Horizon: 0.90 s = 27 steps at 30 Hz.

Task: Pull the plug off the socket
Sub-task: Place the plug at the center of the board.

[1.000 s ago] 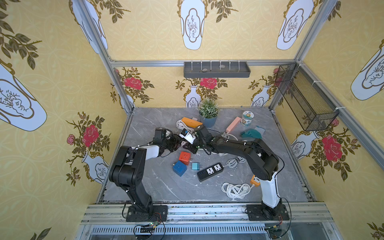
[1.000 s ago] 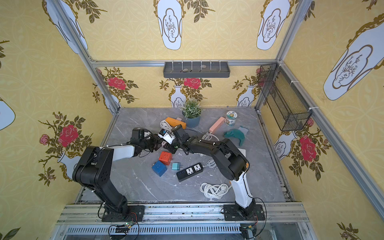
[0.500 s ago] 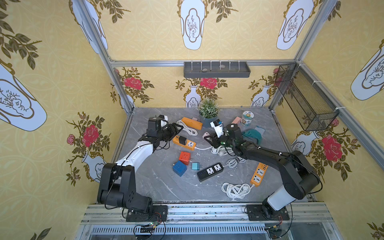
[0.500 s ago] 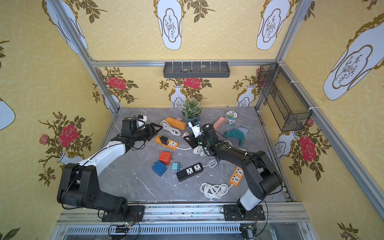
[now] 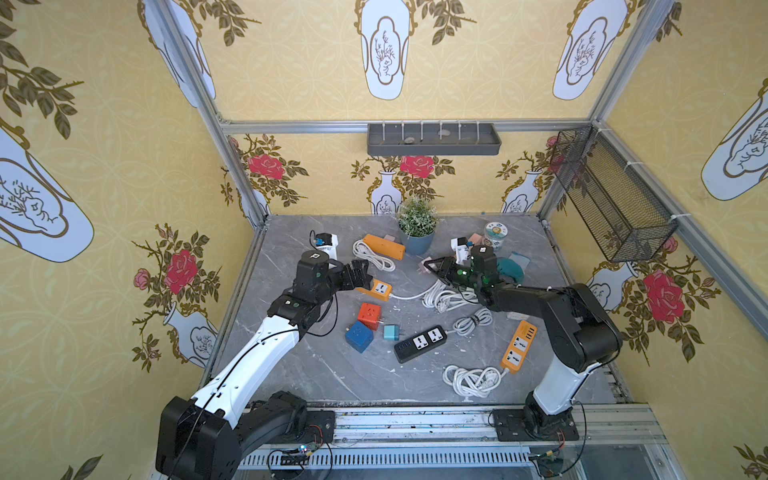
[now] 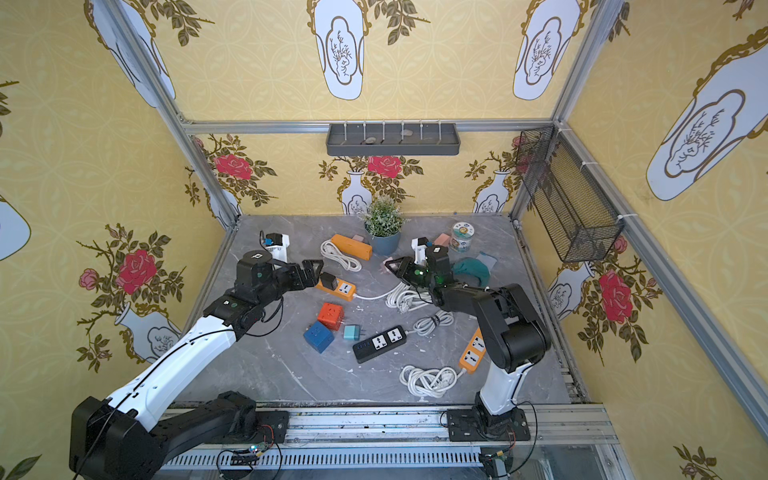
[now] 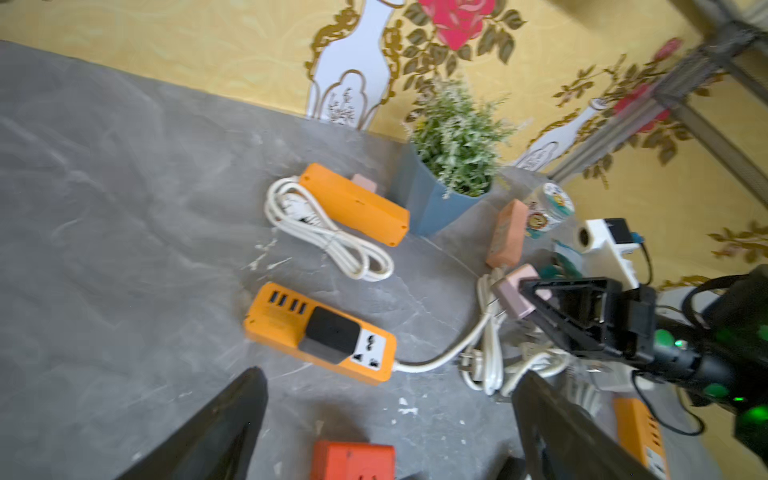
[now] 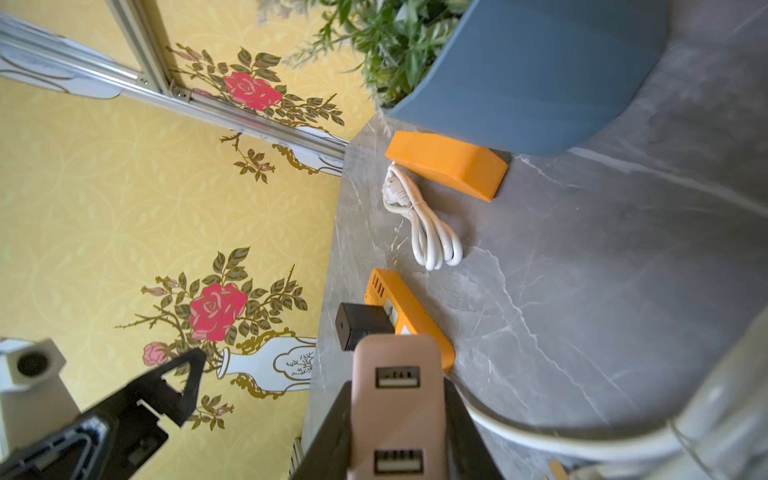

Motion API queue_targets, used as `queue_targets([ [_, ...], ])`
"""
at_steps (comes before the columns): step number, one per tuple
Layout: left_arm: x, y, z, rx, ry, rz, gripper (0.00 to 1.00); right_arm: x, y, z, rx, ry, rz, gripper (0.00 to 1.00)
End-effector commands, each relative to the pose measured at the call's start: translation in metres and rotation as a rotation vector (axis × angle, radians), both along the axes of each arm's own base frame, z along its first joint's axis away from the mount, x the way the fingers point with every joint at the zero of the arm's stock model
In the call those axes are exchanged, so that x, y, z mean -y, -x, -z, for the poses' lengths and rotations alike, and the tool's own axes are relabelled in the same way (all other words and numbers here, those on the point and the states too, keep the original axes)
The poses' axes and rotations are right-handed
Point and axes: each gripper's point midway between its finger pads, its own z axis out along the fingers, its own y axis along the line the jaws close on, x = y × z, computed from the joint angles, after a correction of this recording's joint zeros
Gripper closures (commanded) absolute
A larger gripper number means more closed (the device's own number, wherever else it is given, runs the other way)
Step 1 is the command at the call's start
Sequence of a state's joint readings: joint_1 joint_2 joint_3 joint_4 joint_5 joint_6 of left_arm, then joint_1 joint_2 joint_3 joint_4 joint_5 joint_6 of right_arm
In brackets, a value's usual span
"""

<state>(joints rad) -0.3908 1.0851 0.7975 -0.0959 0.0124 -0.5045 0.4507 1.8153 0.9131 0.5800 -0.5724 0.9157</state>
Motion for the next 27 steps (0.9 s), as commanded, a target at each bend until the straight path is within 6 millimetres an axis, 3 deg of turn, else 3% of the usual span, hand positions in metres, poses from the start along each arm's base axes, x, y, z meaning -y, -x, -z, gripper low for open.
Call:
queue_targets([
  [1, -0.032, -0.003, 0.005, 0.038, -0.04, -0.162, 0.0, -0.007, -0.011, 0.03, -0.117, 0.087, 0.031, 0.79],
  [7, -0.045, 0.006, 0.031, -0.037, 0.023, -0.222, 0.0, -0.03, -0.029, 0.058, -0.195, 0.202, 0.059, 0.78],
  [12, -0.045, 0.007, 0.036, -0.05, 0.036, -0.222, 0.0, -0.026, -0.037, 0.09, -0.311, 0.306, 0.12, 0.73],
  [17, -0.045, 0.005, 0.035, -0.053, 0.043, -0.225, 0.0, -0.022, -0.046, 0.105, -0.358, 0.308, 0.151, 0.67],
  [20, -0.043, 0.005, 0.035, -0.061, 0.059, -0.224, 0.0, -0.02, -0.049, 0.104, -0.355, 0.321, 0.16, 0.57],
  [22, -0.042, 0.005, 0.035, -0.069, 0.075, -0.225, 0.0, -0.016, -0.05, 0.097, -0.335, 0.341, 0.163, 0.44],
  [25, -0.038, 0.005, 0.033, -0.077, 0.118, -0.222, 0.0, -0.011, -0.046, 0.076, -0.267, 0.365, 0.147, 0.32],
  [27, -0.033, 0.004, 0.033, -0.089, 0.166, -0.217, 0.0, -0.008, -0.042, 0.055, -0.194, 0.367, 0.124, 0.3],
])
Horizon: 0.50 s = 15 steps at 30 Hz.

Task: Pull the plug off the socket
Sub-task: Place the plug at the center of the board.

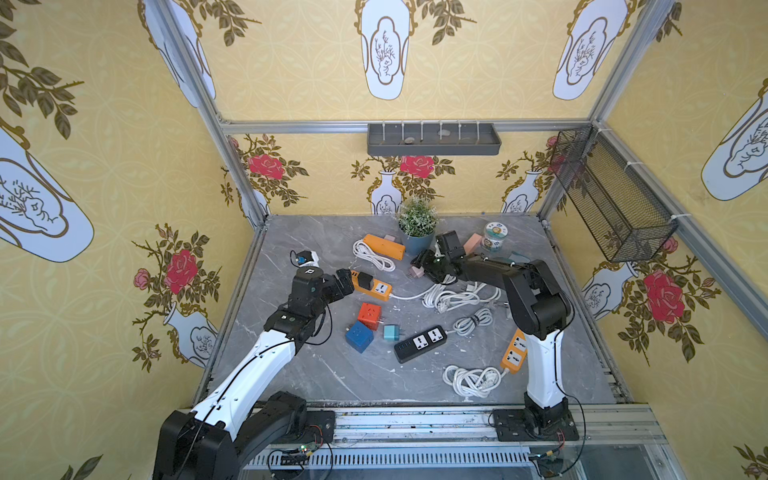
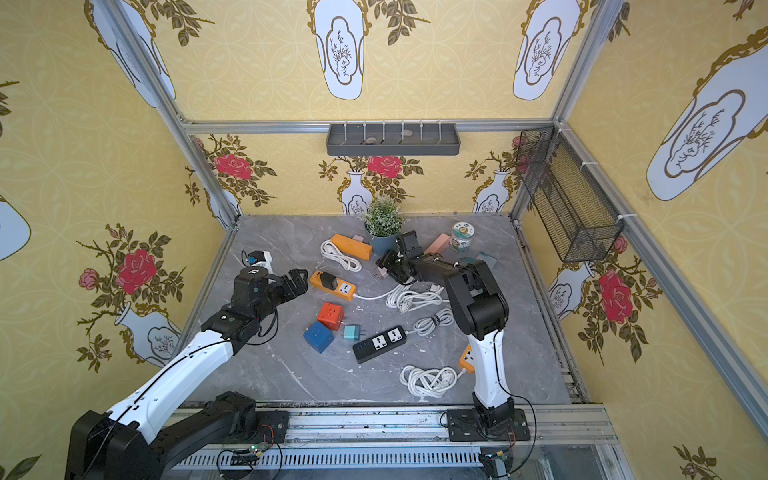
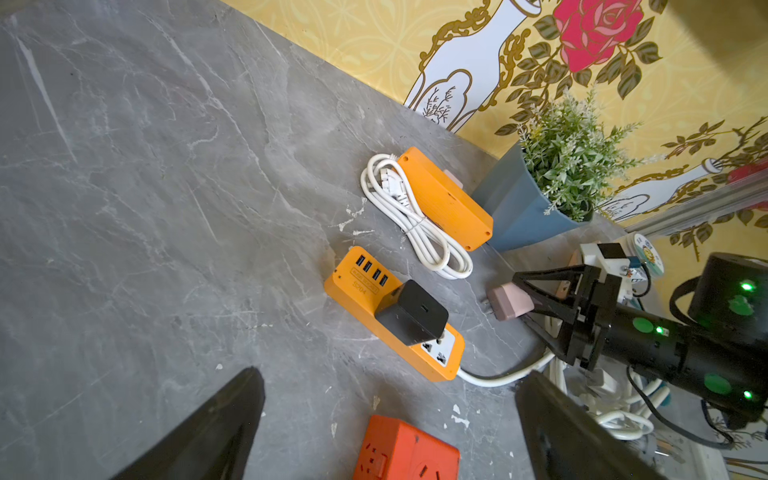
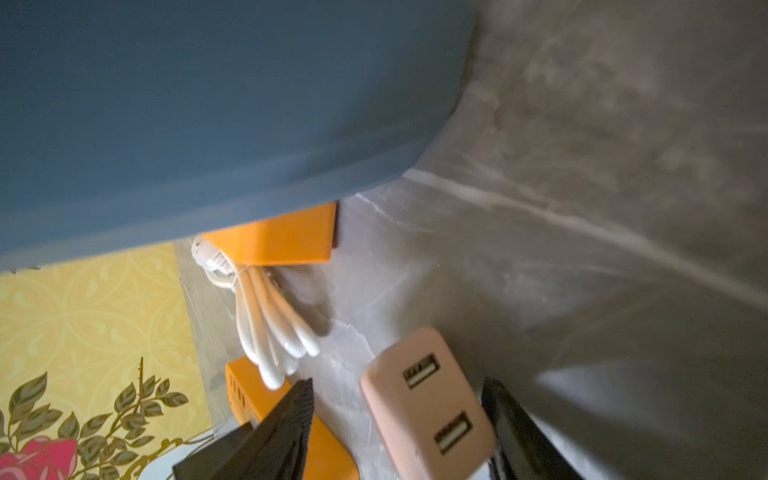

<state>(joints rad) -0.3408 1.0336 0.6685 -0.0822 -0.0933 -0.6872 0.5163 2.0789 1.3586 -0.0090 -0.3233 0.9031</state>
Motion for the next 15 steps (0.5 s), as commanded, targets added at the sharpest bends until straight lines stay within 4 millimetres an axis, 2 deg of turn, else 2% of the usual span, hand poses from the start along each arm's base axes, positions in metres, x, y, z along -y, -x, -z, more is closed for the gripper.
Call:
queue_targets([
  [1, 0.012, -0.003, -0.006, 0.009, 0.108, 0.015, 0.0, 0.01, 0.005, -0.027, 0.117, 0.052, -0.051, 0.31],
  [4, 0.024, -0.003, -0.004, -0.013, 0.215, 0.029, 0.0, 0.009, 0.02, -0.061, 0.261, 0.062, -0.153, 0.31],
  [8, 0.038, 0.001, 0.003, -0.064, 0.385, 0.032, 0.01, -0.001, 0.057, -0.101, 0.458, -0.073, -0.335, 0.32],
  [12, 0.048, 0.003, 0.023, -0.135, 0.556, 0.003, 0.06, -0.012, 0.089, -0.116, 0.527, -0.262, -0.444, 0.32],
  [15, 0.055, -0.001, 0.038, -0.211, 0.659, -0.025, 0.07, -0.028, 0.102, -0.109, 0.471, -0.334, -0.495, 0.33],
])
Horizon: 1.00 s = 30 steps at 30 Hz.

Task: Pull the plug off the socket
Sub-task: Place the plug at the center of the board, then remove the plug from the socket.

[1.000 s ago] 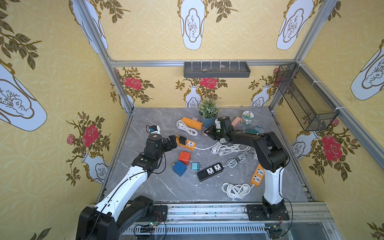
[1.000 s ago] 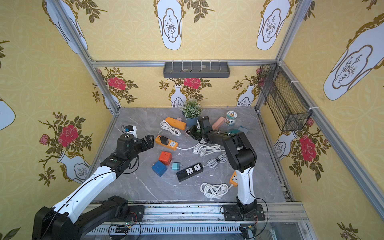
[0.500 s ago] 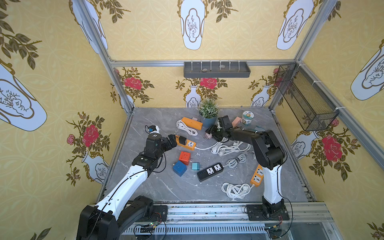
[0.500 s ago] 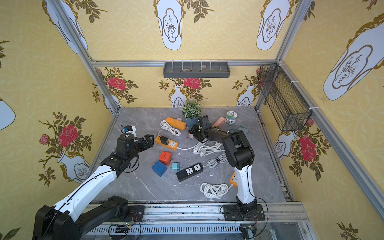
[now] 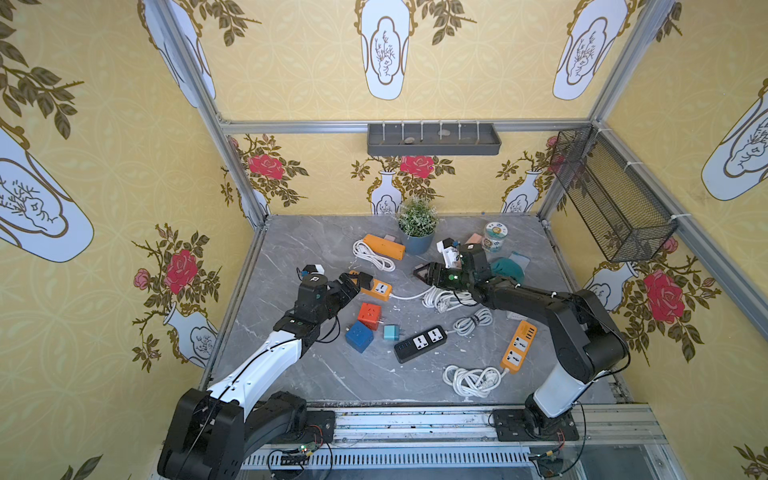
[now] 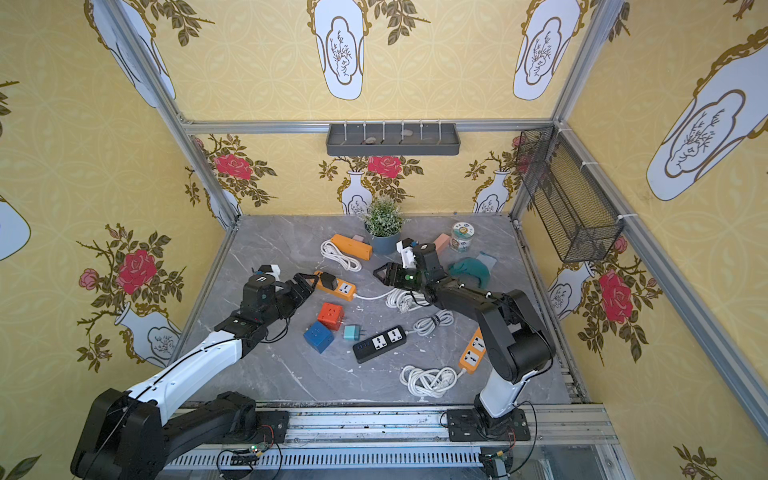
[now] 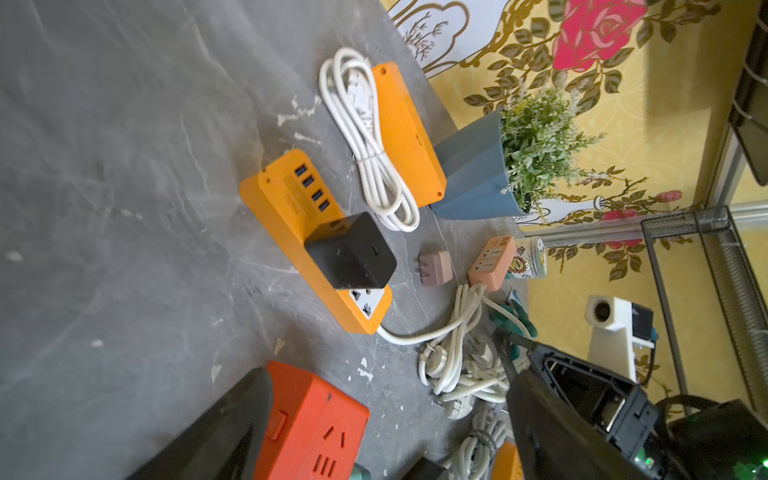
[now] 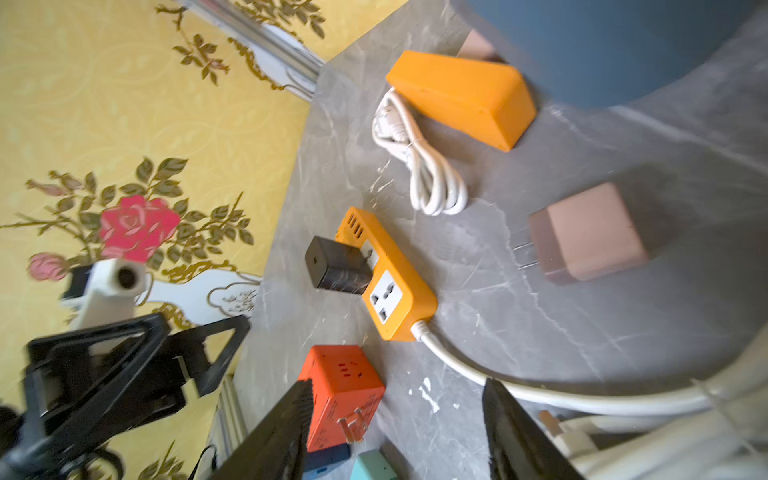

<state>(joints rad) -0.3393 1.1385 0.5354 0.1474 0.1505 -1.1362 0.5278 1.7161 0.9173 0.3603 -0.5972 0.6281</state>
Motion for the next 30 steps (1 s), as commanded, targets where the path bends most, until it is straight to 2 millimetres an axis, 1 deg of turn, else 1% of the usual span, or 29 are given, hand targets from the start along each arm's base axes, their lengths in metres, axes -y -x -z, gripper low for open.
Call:
queue_targets([
  [1, 0.018, -0.01, -0.008, -0.033, 0.201, -0.008, 0.07, -0.031, 0.014, -0.028, 0.079, -0.139, -0.144, 0.33],
  [3, 0.026, -0.015, -0.003, -0.066, 0.192, 0.033, 0.07, -0.045, 0.013, -0.01, 0.052, -0.086, -0.162, 0.33],
  [5, 0.029, -0.018, 0.005, -0.121, 0.15, 0.055, 0.06, -0.058, 0.009, 0.01, 0.006, -0.038, -0.187, 0.33],
  [6, 0.028, -0.019, 0.011, -0.16, 0.119, 0.054, 0.05, -0.063, 0.008, 0.02, -0.025, -0.009, -0.196, 0.34],
  [8, 0.022, -0.019, 0.026, -0.246, 0.062, 0.017, 0.04, -0.069, 0.002, 0.033, -0.046, 0.054, -0.2, 0.34],
  [12, 0.013, -0.02, 0.051, -0.395, -0.007, -0.044, 0.04, -0.079, -0.016, 0.045, -0.041, 0.127, -0.201, 0.33],
  [14, 0.011, -0.022, 0.057, -0.479, -0.047, -0.068, 0.05, -0.083, -0.022, 0.052, -0.052, 0.151, -0.207, 0.33],
  [17, 0.005, -0.023, 0.062, -0.619, -0.137, -0.086, 0.07, -0.088, -0.029, 0.057, -0.059, 0.16, -0.212, 0.34],
  [20, 0.006, -0.037, 0.054, -0.641, -0.193, -0.069, 0.08, -0.091, -0.031, 0.066, -0.079, 0.172, -0.226, 0.35],
  [22, 0.009, -0.043, 0.051, -0.644, -0.192, -0.072, 0.15, -0.093, -0.033, 0.069, -0.085, 0.179, -0.232, 0.35],
  [24, 0.008, -0.045, 0.053, -0.68, -0.201, -0.089, 0.19, -0.094, -0.033, 0.072, -0.096, 0.178, -0.24, 0.35],
  [27, 0.008, -0.049, 0.059, -0.732, -0.232, -0.087, 0.22, -0.098, -0.033, 0.077, -0.11, 0.183, -0.259, 0.37],
  [30, 0.015, -0.058, 0.062, -0.733, -0.216, -0.074, 0.27, -0.102, -0.033, 0.083, -0.131, 0.18, -0.269, 0.4],
])
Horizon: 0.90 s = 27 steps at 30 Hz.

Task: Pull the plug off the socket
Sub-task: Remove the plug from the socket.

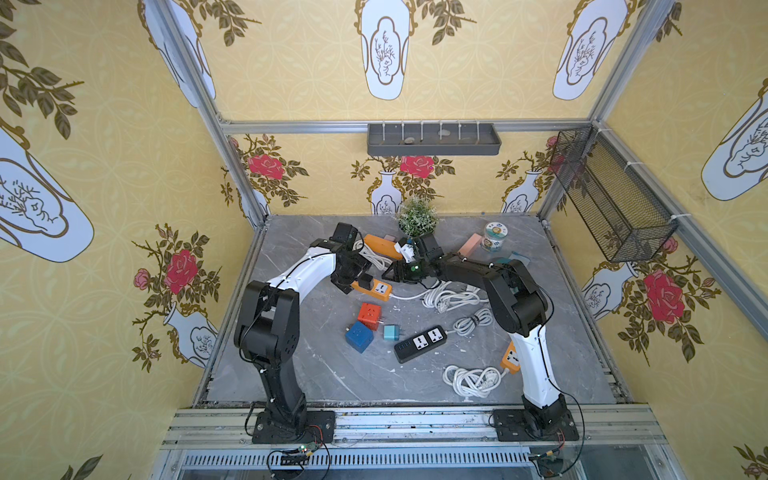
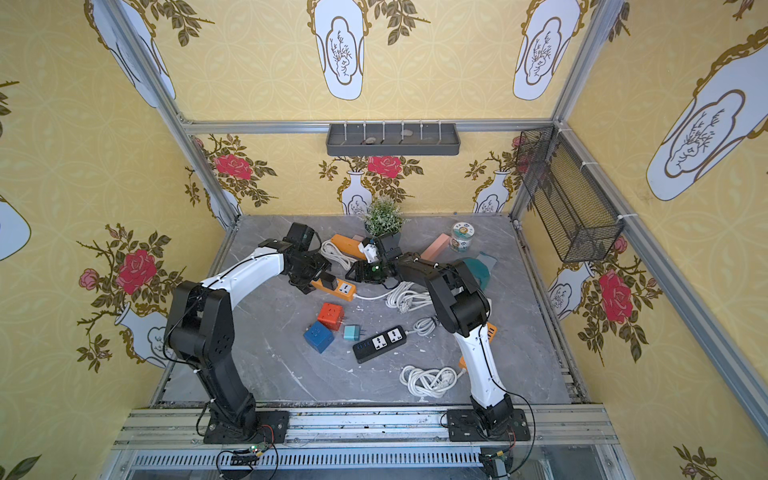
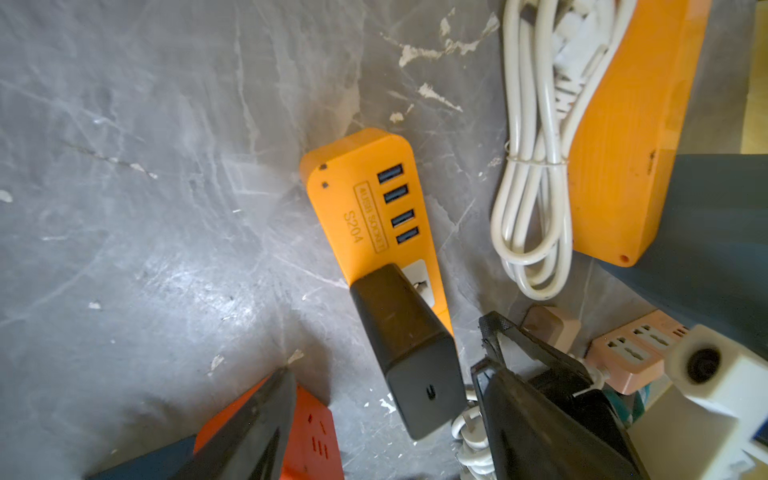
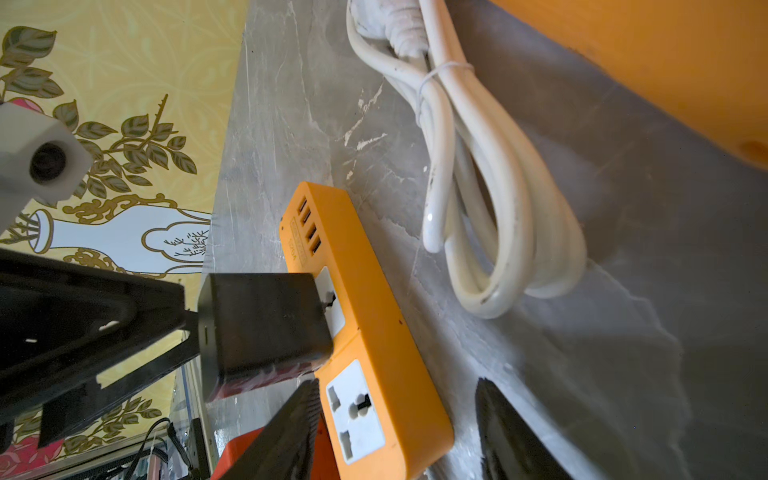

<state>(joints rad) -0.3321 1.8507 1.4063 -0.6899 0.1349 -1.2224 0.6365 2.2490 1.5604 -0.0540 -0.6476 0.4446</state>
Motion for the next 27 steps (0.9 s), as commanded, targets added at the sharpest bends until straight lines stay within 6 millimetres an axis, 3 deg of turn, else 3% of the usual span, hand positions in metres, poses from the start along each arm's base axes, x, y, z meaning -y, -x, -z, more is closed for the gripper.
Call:
queue_targets([
  [1, -0.001, 0.007, 0.009, -0.069, -0.017, 0.014, 0.29, -0.004, 0.005, 0.006, -0.026, -0.002, -0.03, 0.41],
  [13, 0.016, -0.007, 0.025, -0.098, 0.042, 0.018, 0.51, -0.01, 0.009, 0.025, -0.1, 0.004, -0.053, 0.5],
  [16, 0.017, -0.007, 0.025, -0.097, 0.05, 0.016, 0.62, -0.01, 0.011, 0.031, -0.117, 0.015, -0.056, 0.5],
  [22, 0.026, -0.005, 0.019, -0.097, 0.103, 0.005, 0.75, -0.009, 0.021, 0.044, -0.149, 0.064, -0.073, 0.53],
  [27, 0.029, -0.007, 0.008, -0.053, 0.086, 0.048, 0.8, 0.003, 0.028, 0.065, -0.195, 0.153, -0.055, 0.6],
])
